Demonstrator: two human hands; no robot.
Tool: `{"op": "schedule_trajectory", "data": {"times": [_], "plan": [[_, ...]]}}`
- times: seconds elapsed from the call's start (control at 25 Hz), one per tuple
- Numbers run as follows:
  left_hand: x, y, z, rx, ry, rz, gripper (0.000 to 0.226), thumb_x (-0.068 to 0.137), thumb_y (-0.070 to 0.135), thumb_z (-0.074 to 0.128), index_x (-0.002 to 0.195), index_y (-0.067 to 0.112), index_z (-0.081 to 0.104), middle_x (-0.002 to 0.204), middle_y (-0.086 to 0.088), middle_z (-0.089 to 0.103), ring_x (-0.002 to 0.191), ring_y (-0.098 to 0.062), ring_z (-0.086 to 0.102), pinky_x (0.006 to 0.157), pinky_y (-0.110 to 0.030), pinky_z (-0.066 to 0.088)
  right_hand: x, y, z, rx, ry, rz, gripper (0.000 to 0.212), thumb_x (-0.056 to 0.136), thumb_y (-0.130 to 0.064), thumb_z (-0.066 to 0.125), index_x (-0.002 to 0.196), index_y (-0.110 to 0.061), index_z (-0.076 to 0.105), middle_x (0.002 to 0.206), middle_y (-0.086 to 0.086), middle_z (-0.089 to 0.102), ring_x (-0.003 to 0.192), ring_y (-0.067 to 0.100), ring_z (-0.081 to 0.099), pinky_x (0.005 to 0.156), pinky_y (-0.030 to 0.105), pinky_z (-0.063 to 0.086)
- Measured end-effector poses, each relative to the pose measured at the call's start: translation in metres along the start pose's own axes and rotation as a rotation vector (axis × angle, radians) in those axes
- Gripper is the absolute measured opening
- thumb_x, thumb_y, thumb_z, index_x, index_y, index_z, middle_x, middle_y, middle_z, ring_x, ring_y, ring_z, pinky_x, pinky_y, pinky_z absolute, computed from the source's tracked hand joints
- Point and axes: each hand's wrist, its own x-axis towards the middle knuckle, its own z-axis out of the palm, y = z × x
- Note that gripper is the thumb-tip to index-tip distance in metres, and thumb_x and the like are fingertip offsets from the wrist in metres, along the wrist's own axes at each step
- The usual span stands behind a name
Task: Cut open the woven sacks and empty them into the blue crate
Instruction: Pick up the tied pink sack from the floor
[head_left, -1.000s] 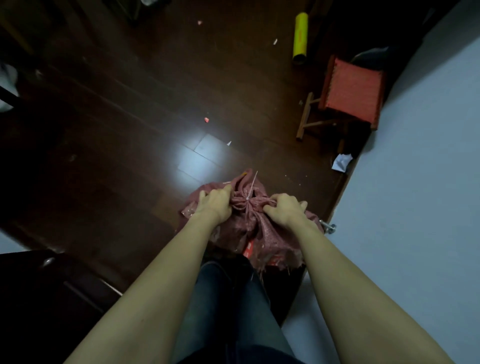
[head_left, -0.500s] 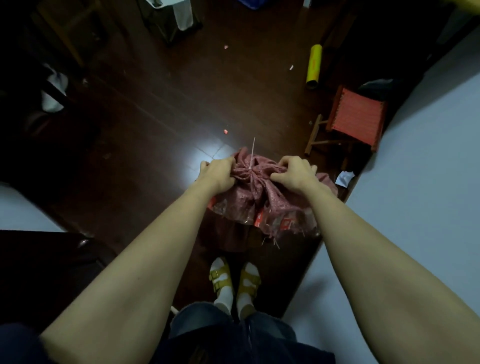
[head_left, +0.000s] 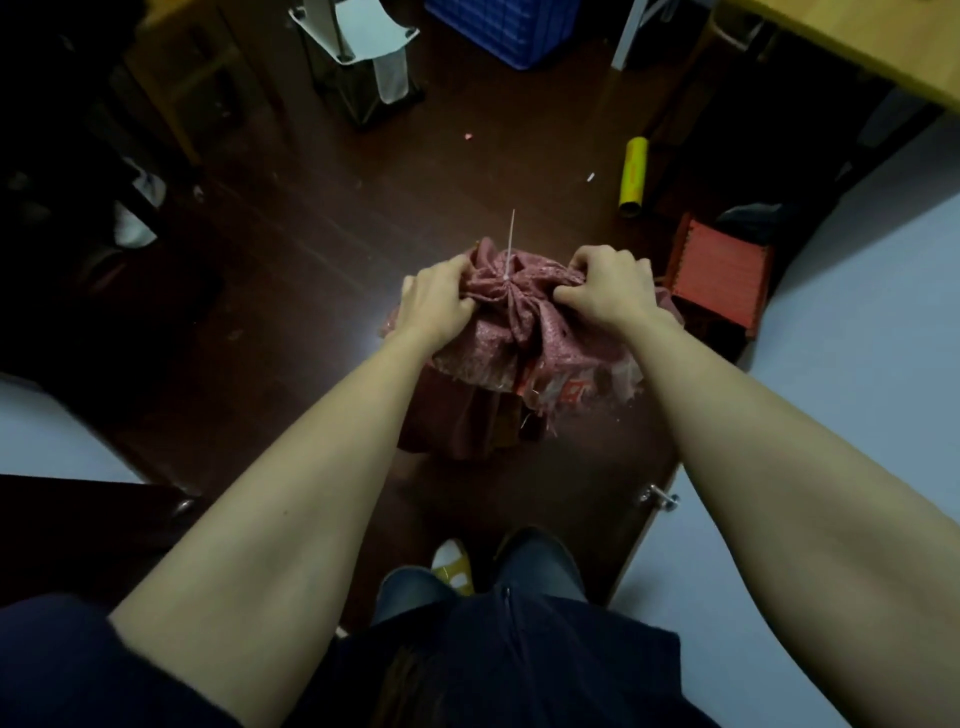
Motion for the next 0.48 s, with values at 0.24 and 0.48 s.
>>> {"op": "schedule_trajectory", "data": {"times": [0.24, 0.48], "plan": [[0.055, 0.008, -0.013, 0.044, 0.009, 0.044, 0.022, 0.084, 0.011, 0.054, 0.106, 0.013, 0.056, 0.112, -0.011, 0.063, 0.111, -0.033, 0.053, 0.095, -0.039, 0.031, 0.045, 0.0, -0.014, 0.093, 0.021, 0.093, 0.035, 0.083, -0.032, 0.061, 0.115, -0.018, 0.062, 0.117, 0.009, 0.064, 0.115, 0.031, 0.053, 0.1, 0.039, 0.031], [0.14, 0.018, -0.035, 0.129, 0.008, 0.049, 0.024, 0.085, 0.015, 0.055, 0.109, 0.014, 0.056, 0.115, -0.008, 0.063, 0.113, -0.03, 0.052, 0.093, -0.037, 0.03, 0.131, 0.0, -0.038, 0.158, 0.022, 0.053, 0.037, 0.083, -0.035, 0.063, 0.115, -0.017, 0.063, 0.117, 0.008, 0.064, 0.115, 0.03, 0.053, 0.1, 0.039, 0.031]]}}
